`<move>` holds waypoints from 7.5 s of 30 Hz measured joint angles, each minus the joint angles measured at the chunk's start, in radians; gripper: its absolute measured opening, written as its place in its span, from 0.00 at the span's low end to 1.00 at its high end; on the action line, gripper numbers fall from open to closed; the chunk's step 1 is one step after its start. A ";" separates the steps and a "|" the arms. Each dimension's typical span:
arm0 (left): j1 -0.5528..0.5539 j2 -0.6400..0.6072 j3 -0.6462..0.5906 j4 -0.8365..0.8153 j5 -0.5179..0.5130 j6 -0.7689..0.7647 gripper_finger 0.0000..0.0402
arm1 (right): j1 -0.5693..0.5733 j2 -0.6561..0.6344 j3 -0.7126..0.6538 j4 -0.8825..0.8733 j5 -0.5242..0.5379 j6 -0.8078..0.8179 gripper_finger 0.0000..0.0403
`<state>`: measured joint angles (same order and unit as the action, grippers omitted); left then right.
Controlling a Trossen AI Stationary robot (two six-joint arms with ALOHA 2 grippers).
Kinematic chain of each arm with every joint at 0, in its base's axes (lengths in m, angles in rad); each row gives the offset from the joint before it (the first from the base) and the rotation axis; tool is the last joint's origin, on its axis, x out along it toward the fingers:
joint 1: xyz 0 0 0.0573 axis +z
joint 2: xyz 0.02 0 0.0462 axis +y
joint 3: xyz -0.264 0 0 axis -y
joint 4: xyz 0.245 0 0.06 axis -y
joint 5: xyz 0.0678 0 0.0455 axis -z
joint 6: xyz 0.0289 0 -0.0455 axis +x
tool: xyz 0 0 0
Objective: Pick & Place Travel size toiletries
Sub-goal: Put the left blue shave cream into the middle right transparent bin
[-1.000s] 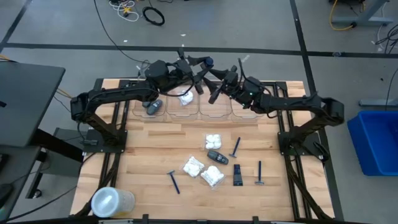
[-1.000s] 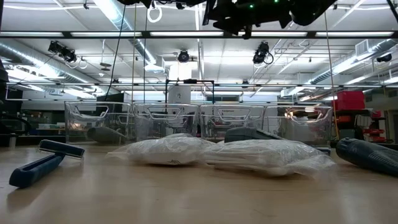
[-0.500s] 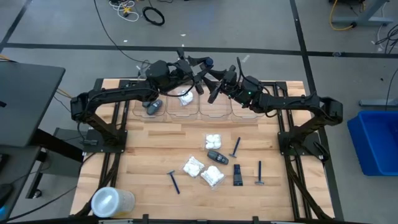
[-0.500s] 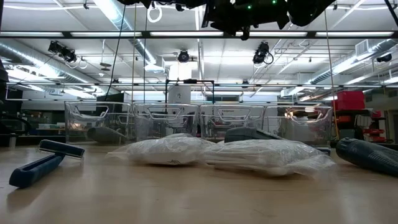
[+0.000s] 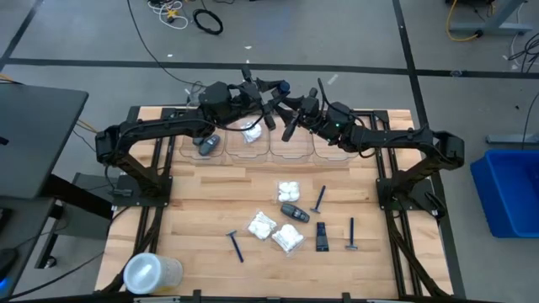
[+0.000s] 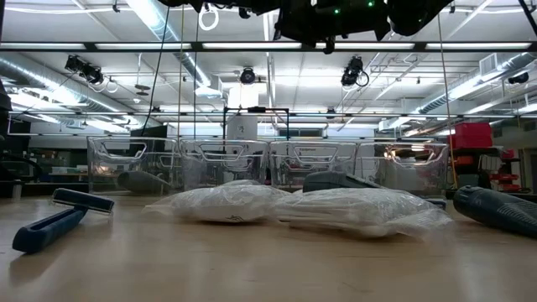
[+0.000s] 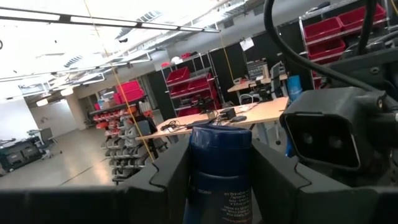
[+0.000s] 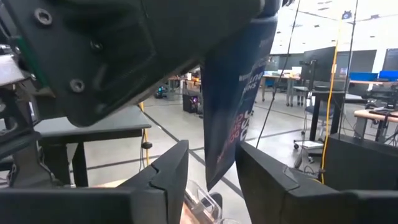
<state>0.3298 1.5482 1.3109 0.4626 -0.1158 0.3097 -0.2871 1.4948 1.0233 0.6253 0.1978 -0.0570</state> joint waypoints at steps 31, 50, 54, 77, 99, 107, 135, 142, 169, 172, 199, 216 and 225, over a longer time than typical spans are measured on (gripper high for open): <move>0.000 0.000 0.000 -0.001 -0.002 0.002 0.38 | 0.000 0.000 -0.001 -0.001 0.002 0.000 0.15; 0.000 0.000 0.000 -0.003 -0.002 0.020 0.38 | 0.000 -0.001 -0.001 -0.008 0.002 -0.003 0.09; 0.000 0.000 0.000 -0.003 -0.002 0.020 0.39 | 0.000 -0.001 -0.001 -0.008 0.001 -0.003 0.09; 0.003 -0.025 0.002 -0.008 0.001 -0.043 0.64 | -0.002 -0.001 -0.002 -0.017 0.018 -0.011 0.05; 0.003 -0.086 0.001 -0.081 0.071 -0.108 0.57 | -0.028 -0.002 -0.002 -0.112 0.019 -0.011 0.05; 0.004 -0.117 0.001 -0.118 0.090 -0.108 0.43 | -0.045 -0.002 -0.002 -0.167 0.016 -0.011 0.05; 0.001 -0.117 0.001 -0.234 0.246 -0.269 0.08 | -0.048 -0.002 -0.002 -0.450 0.009 0.027 0.05; -0.038 -0.117 0.001 -0.239 0.267 -0.299 0.01 | -0.048 -0.002 -0.002 -0.471 0.008 0.027 0.05; -0.261 -0.116 0.001 -0.241 0.202 -0.433 0.01 | -0.048 -0.002 -0.002 -0.559 -0.005 0.106 0.05; -0.259 -0.116 0.001 -0.239 0.205 -0.429 0.01 | -0.053 -0.002 -0.002 -0.562 -0.005 0.106 0.05; -0.221 -0.226 0.001 -0.294 0.181 -0.377 0.01 | -0.147 -0.002 -0.002 -0.590 -0.050 0.182 0.04; -0.193 -0.281 0.000 -0.350 0.179 -0.375 0.01 | -0.183 -0.001 -0.002 -0.667 -0.066 0.211 0.04; -0.190 -0.304 0.001 -0.361 0.170 -0.361 0.01 | -0.183 -0.001 -0.001 -0.655 -0.079 0.227 0.04</move>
<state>0.1394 1.2442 1.3117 0.1015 0.0543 -0.0513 -0.4702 1.4940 1.0222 -0.0293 0.1191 0.1702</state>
